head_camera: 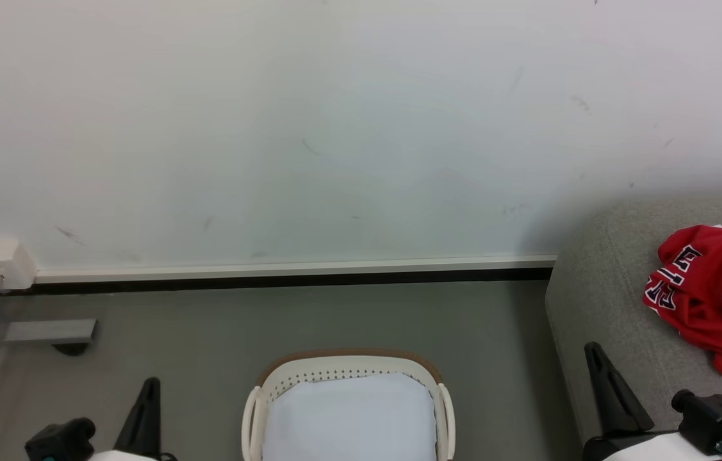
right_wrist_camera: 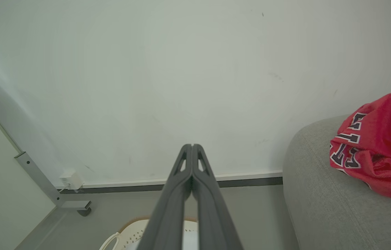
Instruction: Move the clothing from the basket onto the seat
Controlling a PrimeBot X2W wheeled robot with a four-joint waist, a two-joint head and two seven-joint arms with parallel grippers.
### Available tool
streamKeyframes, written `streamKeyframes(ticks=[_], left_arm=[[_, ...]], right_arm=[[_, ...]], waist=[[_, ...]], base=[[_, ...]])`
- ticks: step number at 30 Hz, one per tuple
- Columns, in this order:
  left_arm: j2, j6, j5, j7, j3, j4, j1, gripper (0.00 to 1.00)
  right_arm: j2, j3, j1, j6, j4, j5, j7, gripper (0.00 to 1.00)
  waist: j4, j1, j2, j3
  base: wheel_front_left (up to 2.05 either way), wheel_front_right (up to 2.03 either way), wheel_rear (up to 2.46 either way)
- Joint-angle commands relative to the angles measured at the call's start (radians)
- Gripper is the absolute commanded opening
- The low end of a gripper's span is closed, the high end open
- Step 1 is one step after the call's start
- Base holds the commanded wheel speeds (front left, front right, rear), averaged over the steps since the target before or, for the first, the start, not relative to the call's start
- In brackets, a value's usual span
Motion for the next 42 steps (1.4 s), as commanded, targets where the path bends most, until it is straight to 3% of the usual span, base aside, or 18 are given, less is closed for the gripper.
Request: streamKeyframes(ticks=[1, 22, 42], left_arm=[[0.004, 0.000, -0.048, 0.010, 0.008, -0.022, -0.021, 0.00], [-0.018, 0.000, -0.373, 0.098, 0.029, -0.067, -0.020, 0.00], [-0.033, 0.001, -0.606, 0.166, 0.047, -0.095, -0.023, 0.00]], right_arm=[[-0.002, -0.017, -0.015, 0.000, -0.017, 0.045, 0.010, 0.00], [0.015, -0.101, -0.011, 0.000, -0.028, 0.339, 0.098, 0.00], [0.028, -0.164, -0.006, -0.001, -0.035, 0.549, 0.164, 0.00]], waist=[[0.000, 0.0000, -0.0001, 0.000], [-0.003, 0.0000, -0.0001, 0.006], [-0.005, 0.0000, -0.0001, 0.010]], base=[[0.00, 0.00, 0.00], [0.00, 0.00, 0.00], [0.00, 0.00, 0.00]])
